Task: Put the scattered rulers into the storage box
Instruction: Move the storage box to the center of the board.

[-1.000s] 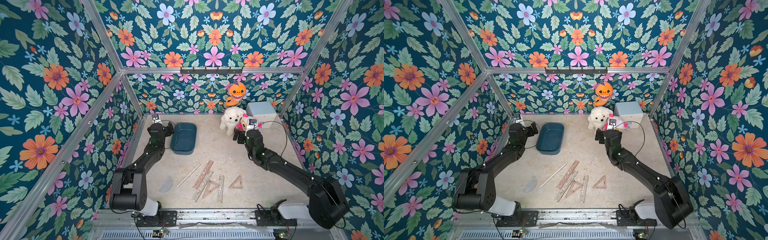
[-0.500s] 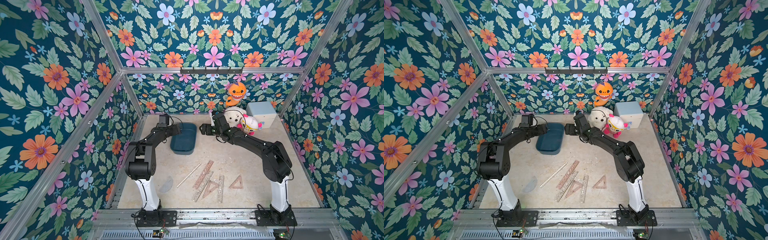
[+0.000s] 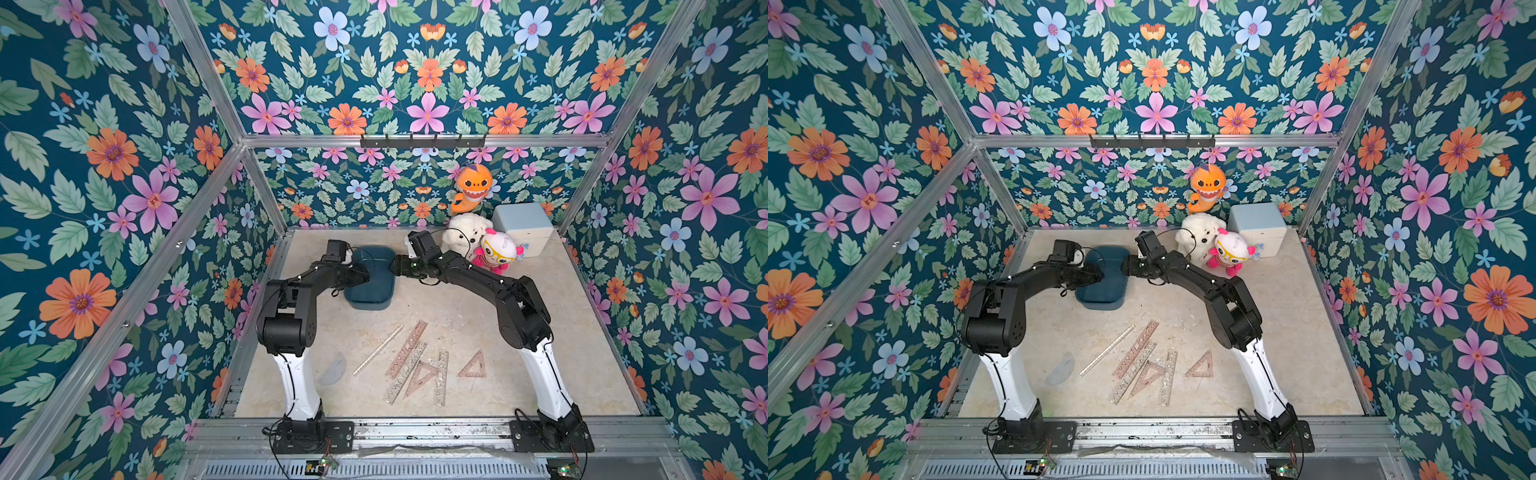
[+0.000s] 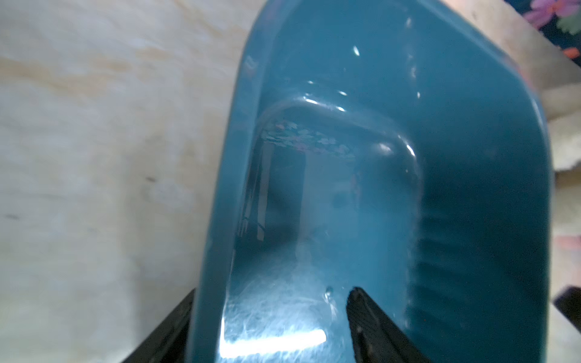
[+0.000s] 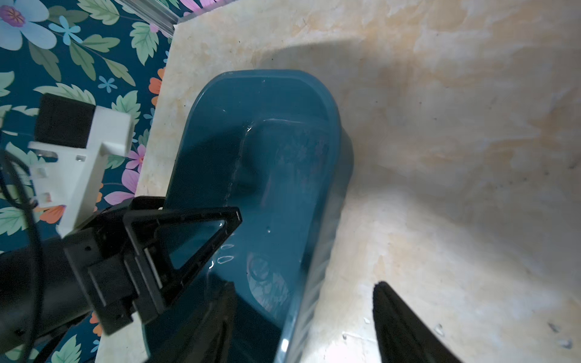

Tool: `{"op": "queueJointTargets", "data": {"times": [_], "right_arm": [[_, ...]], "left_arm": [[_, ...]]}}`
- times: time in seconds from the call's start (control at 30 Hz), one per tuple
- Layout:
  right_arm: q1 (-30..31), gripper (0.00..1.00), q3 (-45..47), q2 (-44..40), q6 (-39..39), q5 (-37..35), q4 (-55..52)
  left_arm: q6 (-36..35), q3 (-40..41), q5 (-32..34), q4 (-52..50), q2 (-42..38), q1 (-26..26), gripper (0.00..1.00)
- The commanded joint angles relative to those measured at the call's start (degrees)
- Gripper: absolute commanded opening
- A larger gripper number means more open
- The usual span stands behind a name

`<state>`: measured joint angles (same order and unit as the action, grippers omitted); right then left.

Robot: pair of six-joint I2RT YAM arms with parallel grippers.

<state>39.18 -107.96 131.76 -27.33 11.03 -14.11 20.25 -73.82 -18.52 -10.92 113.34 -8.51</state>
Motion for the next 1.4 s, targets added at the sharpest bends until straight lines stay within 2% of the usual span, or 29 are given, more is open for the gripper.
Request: {"op": "queueJointTargets", "data": {"times": [0.0, 0.33, 0.63, 1.37], "right_arm": [[0.09, 0.7, 1.35, -0.59, -1.05, -0.3, -0.53], [-0.58, 0.68, 9.29, -5.19, -1.14, -4.26, 1.72], [-2.4, 0.68, 16.32, -9.17, -1.58, -5.31, 4.86], [-2.79, 0.68, 10.01, -6.0, 1.14, -6.28, 1.2]], "left_arm": [[1.61, 0.6, -1.38, 1.4, -0.84, -1.58, 0.74], [5.12, -1.01, -1.1, 3.3, -0.01, -7.72, 0.72], [7.21, -1.38, -0.55, 4.24, 0.36, -10.19, 0.72], [10.07, 3.34, 2.46, 6.62, -3.89, -10.2, 0.75]]}}
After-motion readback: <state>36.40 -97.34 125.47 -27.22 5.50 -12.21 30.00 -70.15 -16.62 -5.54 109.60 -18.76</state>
